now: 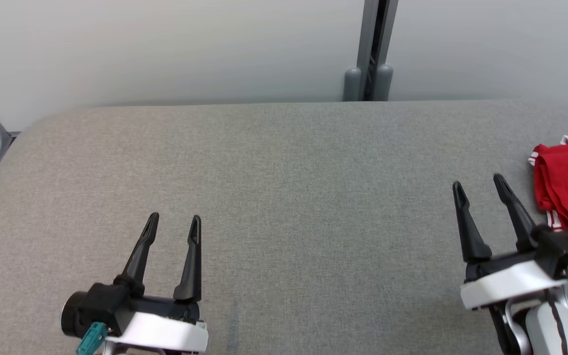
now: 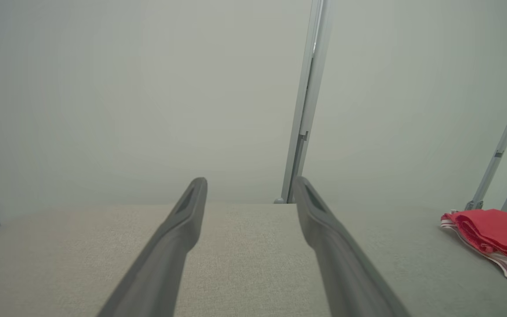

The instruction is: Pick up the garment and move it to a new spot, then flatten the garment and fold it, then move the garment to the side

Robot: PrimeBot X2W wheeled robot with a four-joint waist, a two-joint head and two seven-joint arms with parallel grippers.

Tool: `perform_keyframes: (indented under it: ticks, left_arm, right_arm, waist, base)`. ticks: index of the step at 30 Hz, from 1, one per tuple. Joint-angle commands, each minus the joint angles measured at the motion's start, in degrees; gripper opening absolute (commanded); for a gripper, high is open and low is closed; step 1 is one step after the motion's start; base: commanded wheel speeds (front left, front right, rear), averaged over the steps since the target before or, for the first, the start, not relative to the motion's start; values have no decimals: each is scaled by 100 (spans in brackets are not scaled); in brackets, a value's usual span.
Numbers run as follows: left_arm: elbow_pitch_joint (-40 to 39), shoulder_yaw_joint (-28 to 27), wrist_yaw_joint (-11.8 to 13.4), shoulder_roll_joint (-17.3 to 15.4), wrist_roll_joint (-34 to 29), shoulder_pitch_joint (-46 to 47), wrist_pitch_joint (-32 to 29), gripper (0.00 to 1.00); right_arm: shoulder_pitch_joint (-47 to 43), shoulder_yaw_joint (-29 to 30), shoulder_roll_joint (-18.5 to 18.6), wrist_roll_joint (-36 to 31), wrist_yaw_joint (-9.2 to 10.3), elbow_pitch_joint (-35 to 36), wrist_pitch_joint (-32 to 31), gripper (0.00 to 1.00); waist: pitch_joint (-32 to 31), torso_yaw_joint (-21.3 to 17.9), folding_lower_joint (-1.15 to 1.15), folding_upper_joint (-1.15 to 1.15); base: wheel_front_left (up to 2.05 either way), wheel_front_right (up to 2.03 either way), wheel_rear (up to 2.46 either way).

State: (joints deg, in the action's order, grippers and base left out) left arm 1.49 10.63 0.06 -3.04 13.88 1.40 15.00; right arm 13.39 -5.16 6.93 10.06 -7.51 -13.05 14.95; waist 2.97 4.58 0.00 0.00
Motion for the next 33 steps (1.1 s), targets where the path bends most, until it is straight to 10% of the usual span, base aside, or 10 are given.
perform_keyframes:
  ticks: [1,33]
  left_arm:
    - [35,-53,43,-10,-12,-107,19,100]
    - [154,-32,513,3,80,-205,20,100]
  right_arm:
    - [-266,117,-84,-106,4,126,29,100]
    - [-774,129,-391,-377,4,469,31,100]
  waist:
    - [-127,99,0,0]
    - [-116,25,0,0]
  base:
    - [0,0,0]
    - [0,0,0]
